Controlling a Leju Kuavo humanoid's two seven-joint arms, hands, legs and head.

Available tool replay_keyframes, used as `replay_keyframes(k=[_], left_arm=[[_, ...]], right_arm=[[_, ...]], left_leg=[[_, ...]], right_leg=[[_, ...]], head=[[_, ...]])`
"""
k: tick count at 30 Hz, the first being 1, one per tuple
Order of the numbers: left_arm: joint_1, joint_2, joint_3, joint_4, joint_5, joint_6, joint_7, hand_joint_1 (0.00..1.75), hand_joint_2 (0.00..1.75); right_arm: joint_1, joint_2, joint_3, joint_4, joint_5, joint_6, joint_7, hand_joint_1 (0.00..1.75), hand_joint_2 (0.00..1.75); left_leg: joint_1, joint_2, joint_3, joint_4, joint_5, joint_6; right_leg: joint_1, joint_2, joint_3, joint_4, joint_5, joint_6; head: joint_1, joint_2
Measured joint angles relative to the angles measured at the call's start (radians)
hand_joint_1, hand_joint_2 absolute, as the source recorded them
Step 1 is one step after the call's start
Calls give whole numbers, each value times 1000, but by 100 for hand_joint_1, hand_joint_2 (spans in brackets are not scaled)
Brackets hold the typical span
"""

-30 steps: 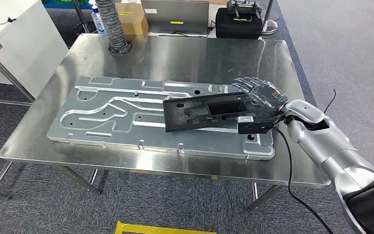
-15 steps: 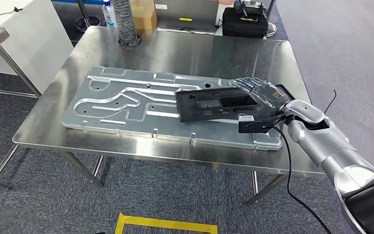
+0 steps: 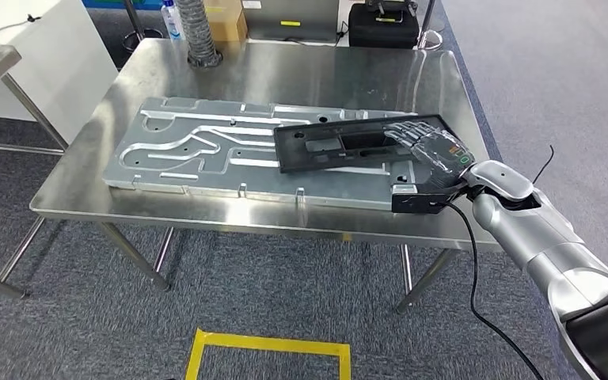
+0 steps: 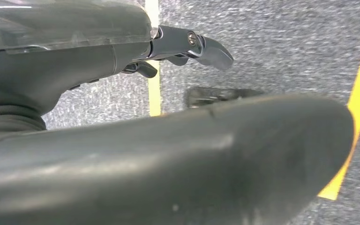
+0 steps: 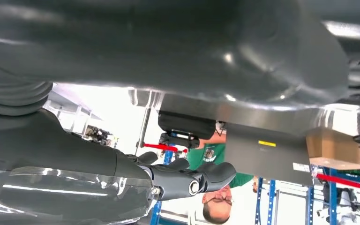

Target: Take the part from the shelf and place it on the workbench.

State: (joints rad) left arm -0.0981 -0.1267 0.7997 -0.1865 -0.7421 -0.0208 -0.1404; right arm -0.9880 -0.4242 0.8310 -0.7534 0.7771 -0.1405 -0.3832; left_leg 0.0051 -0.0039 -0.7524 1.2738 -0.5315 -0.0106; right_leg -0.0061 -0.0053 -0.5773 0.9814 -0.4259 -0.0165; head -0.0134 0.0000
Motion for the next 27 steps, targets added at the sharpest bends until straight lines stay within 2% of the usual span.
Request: replay_keyframes(k=[1,2,3,4,5,6,7,8,9,10,11,12,14,15,16,17,18,19,21,22,23,25,26,27], left_arm=[[0,0,1,0,0,0,0,0,0],[-1,0,2,0,0,0,0,0,0],[-2,0,2,0,-1,0,0,0,0],[-4,0,3,0,-1,-1,0,0,0],[-6,0,3,0,-2,-1,0,0,0],[-9,0,3,0,-3,-2,0,0,0],[-10,0,4,0,-4,-3,0,0,0],[-11,0,4,0,-4,-4,0,0,0],[-10,0,5,0,-5,-4,0,0,0],[-10,0,5,0,-5,-4,1,0,0],[-11,0,5,0,-6,-4,1,0,0],[-11,0,6,0,-6,-4,1,0,0],[-12,0,6,0,-7,-4,1,0,0],[-12,0,7,0,-8,-4,1,0,0],[-12,0,7,0,-8,-4,1,0,0],[-12,0,8,0,-9,-4,1,0,0],[-12,0,9,0,-9,-4,1,0,0],[-12,0,10,0,-9,-4,1,0,0],[-13,-1,11,0,-9,-3,1,0,0],[-13,-1,11,0,-10,-3,1,0,0],[-14,-2,12,0,-10,-3,1,0,0],[-13,-1,14,0,-11,-2,1,0,0],[-13,-1,16,0,-11,-1,2,0,0],[-11,0,18,0,-11,-1,2,0,0]], right_arm=[[1,0,-1,0,0,0,0,0,0],[1,0,-3,0,0,-1,1,0,0],[1,-1,-5,-2,0,-1,1,0,0],[1,-4,-9,-5,-1,-1,1,0,0],[1,-8,-15,-9,-4,-1,0,0,0],[1,-13,-22,-15,-7,-1,-1,0,0],[0,-18,-29,-20,-11,-1,-3,0,0],[1,-22,-35,-24,-15,-2,-4,0,0],[5,-24,-38,-27,-17,-2,-6,0,0],[10,-27,-40,-29,-19,-2,-8,0,0],[15,-30,-41,-30,-20,-3,-9,0,0],[20,-33,-43,-31,-21,-3,-10,0,0],[26,-38,-54,-36,-23,-4,-11,0,0],[30,-40,-60,-39,-24,-5,-11,0,0],[36,-41,-67,-41,-26,-7,-11,0,0],[43,-42,-74,-44,-29,-8,-12,0,0],[49,-44,-80,-47,-32,-11,-14,0,0],[53,-46,-87,-51,-35,-13,-15,0,0],[54,-52,-105,-64,-41,-17,-19,0,0],[54,-54,-113,-69,-44,-19,-20,0,0],[54,-57,-120,-73,-48,-20,-22,0,0],[63,-62,-133,-77,-60,-24,-26,0,0],[73,-64,-141,-78,-69,-28,-30,0,0],[86,-65,-150,-80,-78,-32,-34,0,0]], left_leg=[[4,0,7,32,3,-4],[7,0,30,31,24,-7],[11,0,71,-7,50,-10],[14,0,122,-71,58,-10],[14,-2,174,-145,51,-8],[12,-4,212,-203,38,-2],[8,-6,233,-240,24,6],[3,-7,238,-255,24,17],[2,-6,231,-256,34,28],[1,-3,224,-260,45,38],[1,0,213,-263,58,47],[1,2,199,-266,72,55],[-4,4,167,-265,98,63],[-7,4,151,-264,110,64],[-10,5,135,-263,121,65],[-12,5,121,-262,131,65],[-13,6,107,-260,142,65],[-14,6,95,-258,152,64],[-16,6,78,-257,170,58],[-16,6,75,-259,180,54],[-16,7,74,-264,190,49],[-14,6,71,-270,203,38],[-14,5,64,-259,187,32],[-13,4,53,-229,151,26]], right_leg=[[0,0,-17,3,11,2],[-1,1,-34,7,22,5],[-2,2,-50,12,31,10],[-2,3,-63,17,39,15],[-3,3,-75,24,46,21],[-3,3,-82,27,53,28],[-3,2,-86,28,61,35],[-5,1,-88,26,70,42],[-7,1,-90,23,78,49],[-10,2,-95,26,72,54],[-13,3,-105,43,47,58],[-14,4,-119,81,3,60],[-14,4,-154,212,-104,63],[-14,4,-165,278,-133,63],[-13,4,-164,321,-138,62],[-11,4,-146,330,-121,58],[-7,4,-111,301,-94,54],[-3,4,-58,240,-74,47],[8,2,52,85,-79,32],[12,2,85,32,-89,27],[16,1,99,3,-96,24],[14,0,92,-11,-78,17],[12,-2,86,-17,-66,12],[9,-4,77,-22,-52,7]], head=[[0,0],[0,0],[0,0],[0,0],[0,0],[0,0],[0,0],[0,0],[0,0],[0,0],[0,0],[0,0],[0,0],[0,0],[0,0],[0,0],[0,0],[0,0],[0,0],[0,0],[0,0],[0,0],[0,0],[0,0]])
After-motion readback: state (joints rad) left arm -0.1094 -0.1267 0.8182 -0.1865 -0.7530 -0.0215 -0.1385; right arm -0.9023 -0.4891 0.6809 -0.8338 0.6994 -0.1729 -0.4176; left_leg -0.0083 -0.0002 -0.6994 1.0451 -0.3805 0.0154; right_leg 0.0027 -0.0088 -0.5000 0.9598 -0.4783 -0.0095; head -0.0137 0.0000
